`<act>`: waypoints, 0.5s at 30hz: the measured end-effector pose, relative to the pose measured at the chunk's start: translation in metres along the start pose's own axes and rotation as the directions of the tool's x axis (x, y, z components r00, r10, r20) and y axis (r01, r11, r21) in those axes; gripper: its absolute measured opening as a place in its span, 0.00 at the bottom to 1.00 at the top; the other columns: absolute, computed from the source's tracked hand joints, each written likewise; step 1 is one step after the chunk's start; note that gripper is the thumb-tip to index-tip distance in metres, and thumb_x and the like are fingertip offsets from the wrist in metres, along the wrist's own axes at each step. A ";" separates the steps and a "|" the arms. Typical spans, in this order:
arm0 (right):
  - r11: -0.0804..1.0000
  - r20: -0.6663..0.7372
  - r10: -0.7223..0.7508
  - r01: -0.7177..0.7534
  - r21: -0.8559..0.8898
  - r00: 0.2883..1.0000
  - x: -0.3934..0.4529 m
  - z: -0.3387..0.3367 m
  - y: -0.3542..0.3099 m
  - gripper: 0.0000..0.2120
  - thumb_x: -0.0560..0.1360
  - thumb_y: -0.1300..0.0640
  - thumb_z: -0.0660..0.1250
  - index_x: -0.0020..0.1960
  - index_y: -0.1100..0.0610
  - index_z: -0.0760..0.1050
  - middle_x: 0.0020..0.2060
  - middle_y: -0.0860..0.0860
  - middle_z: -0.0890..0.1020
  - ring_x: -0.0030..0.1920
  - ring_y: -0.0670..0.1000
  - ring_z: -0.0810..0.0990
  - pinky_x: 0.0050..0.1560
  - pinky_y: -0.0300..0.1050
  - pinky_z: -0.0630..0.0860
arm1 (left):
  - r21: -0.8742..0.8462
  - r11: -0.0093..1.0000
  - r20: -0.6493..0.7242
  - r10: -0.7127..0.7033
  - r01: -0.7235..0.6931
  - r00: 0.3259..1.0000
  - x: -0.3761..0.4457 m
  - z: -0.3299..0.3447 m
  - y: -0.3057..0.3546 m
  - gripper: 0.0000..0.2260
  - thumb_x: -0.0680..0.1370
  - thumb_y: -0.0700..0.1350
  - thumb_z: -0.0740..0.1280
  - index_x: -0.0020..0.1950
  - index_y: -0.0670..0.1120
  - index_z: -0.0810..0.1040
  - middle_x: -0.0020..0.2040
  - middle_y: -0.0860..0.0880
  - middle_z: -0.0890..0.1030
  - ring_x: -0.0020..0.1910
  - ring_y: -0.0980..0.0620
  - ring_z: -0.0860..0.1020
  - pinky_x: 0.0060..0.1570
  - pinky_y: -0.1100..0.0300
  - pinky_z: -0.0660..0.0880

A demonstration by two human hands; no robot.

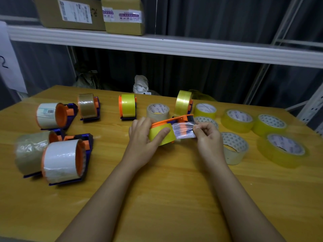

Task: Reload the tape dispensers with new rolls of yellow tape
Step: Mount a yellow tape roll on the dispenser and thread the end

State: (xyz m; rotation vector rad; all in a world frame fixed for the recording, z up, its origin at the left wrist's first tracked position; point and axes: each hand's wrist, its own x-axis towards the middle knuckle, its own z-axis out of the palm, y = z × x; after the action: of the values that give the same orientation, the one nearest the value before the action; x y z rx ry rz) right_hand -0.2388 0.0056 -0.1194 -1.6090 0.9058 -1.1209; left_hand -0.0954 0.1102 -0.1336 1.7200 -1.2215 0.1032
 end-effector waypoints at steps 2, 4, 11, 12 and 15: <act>1.000 -0.013 0.004 -0.004 0.001 1.000 0.001 0.000 0.000 0.07 0.78 0.59 0.65 0.42 0.53 0.73 0.56 0.50 0.79 0.56 0.45 0.77 0.51 0.35 0.71 | -0.010 1.000 -0.012 0.012 -0.012 1.000 0.000 0.000 0.001 0.24 0.73 0.64 0.57 0.47 0.43 0.73 0.44 0.53 0.71 0.48 0.55 0.66 0.50 0.58 0.64; 1.000 -0.020 0.006 -0.006 0.002 1.000 0.001 0.000 0.000 0.07 0.78 0.59 0.65 0.42 0.53 0.73 0.53 0.49 0.80 0.52 0.43 0.77 0.49 0.35 0.72 | -0.037 0.999 -0.032 0.022 -0.024 0.999 -0.001 0.000 0.002 0.22 0.74 0.62 0.57 0.46 0.43 0.73 0.43 0.54 0.71 0.48 0.55 0.67 0.50 0.57 0.65; 1.000 -0.037 0.029 -0.029 0.000 0.999 0.002 -0.002 0.000 0.07 0.78 0.59 0.65 0.41 0.52 0.74 0.42 0.48 0.80 0.46 0.48 0.79 0.46 0.41 0.74 | -0.085 0.994 -0.057 0.060 -0.064 0.997 -0.002 0.000 0.004 0.16 0.76 0.59 0.57 0.46 0.47 0.73 0.43 0.56 0.71 0.47 0.55 0.67 0.50 0.53 0.67; 1.000 -0.038 0.028 -0.028 -0.001 0.999 0.003 -0.003 0.000 0.07 0.78 0.59 0.66 0.41 0.52 0.74 0.41 0.47 0.80 0.45 0.47 0.78 0.45 0.40 0.74 | -0.084 0.994 -0.059 0.066 -0.071 0.996 -0.001 0.000 0.004 0.16 0.77 0.58 0.56 0.47 0.46 0.73 0.43 0.55 0.71 0.48 0.55 0.67 0.50 0.52 0.68; 1.000 -0.044 0.024 -0.024 0.000 0.999 0.003 -0.003 -0.003 0.08 0.78 0.58 0.66 0.40 0.52 0.74 0.41 0.46 0.80 0.45 0.45 0.78 0.44 0.38 0.72 | -0.067 0.994 -0.068 0.087 -0.091 0.994 -0.001 -0.001 0.004 0.17 0.77 0.57 0.56 0.47 0.44 0.74 0.44 0.51 0.73 0.47 0.53 0.67 0.50 0.50 0.68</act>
State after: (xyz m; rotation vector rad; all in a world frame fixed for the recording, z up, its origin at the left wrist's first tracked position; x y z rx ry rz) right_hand -0.2407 0.0029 -0.1158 -1.5754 0.9514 -1.1431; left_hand -0.0989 0.1113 -0.1310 1.5899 -1.2393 0.1665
